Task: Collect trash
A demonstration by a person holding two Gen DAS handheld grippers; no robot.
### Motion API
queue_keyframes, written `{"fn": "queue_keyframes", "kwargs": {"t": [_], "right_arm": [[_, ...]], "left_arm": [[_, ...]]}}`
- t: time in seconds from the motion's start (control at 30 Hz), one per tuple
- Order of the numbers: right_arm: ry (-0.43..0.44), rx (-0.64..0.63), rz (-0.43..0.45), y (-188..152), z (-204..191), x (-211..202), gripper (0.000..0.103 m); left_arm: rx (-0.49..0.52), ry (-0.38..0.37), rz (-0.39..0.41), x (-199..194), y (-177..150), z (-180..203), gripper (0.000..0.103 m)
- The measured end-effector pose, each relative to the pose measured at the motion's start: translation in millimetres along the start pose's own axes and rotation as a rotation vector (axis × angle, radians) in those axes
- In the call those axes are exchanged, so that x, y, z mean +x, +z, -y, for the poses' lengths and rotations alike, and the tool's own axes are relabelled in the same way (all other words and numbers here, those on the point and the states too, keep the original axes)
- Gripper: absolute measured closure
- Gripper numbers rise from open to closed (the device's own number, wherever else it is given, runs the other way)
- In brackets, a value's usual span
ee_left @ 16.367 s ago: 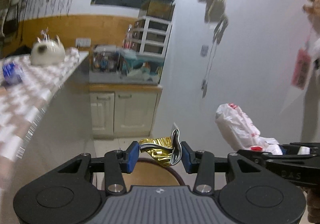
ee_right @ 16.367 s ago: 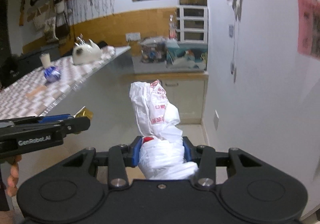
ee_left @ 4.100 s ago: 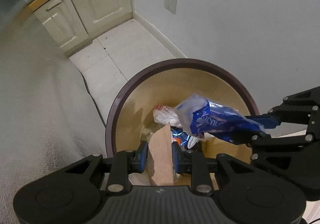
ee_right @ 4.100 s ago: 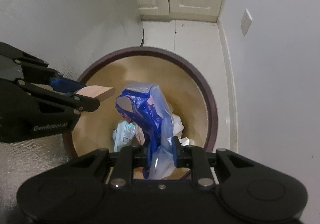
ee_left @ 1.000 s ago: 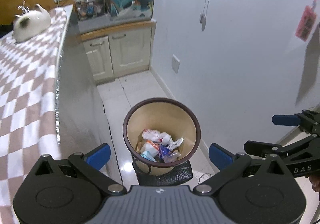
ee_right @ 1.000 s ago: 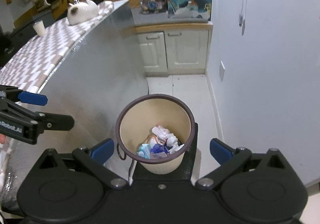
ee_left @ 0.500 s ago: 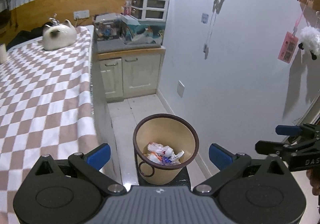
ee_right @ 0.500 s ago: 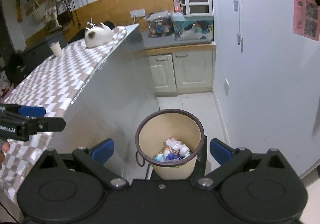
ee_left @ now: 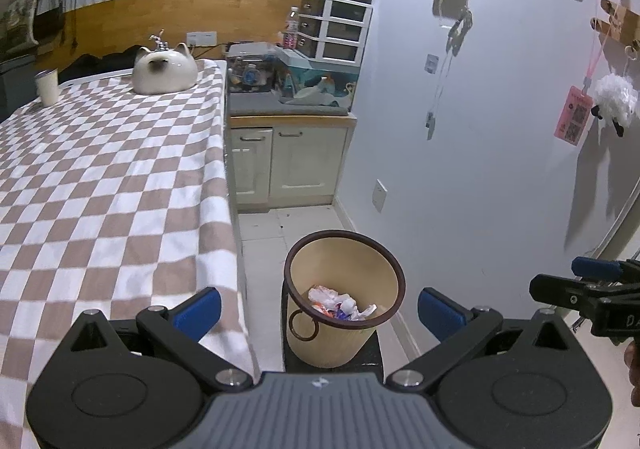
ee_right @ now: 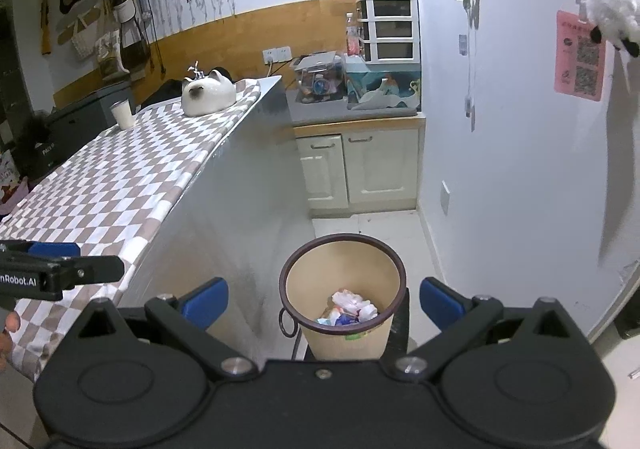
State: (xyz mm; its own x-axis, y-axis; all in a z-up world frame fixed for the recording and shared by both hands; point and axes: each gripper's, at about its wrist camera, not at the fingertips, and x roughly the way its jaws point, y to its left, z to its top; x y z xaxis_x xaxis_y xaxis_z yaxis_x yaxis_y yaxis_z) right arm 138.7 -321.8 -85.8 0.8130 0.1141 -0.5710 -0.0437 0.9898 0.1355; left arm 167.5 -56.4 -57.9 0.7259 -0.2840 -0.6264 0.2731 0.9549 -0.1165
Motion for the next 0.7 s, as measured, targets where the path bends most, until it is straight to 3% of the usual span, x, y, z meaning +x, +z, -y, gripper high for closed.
{"fn": "queue_keyframes", "kwargs": {"t": [0.7], "right_arm": [[-0.019, -0.058, 0.014, -10, -31, -11, 0.000]], "left_arm": [[-0.025, 0.084, 0.018, -19, -27, -7, 0.000]]}}
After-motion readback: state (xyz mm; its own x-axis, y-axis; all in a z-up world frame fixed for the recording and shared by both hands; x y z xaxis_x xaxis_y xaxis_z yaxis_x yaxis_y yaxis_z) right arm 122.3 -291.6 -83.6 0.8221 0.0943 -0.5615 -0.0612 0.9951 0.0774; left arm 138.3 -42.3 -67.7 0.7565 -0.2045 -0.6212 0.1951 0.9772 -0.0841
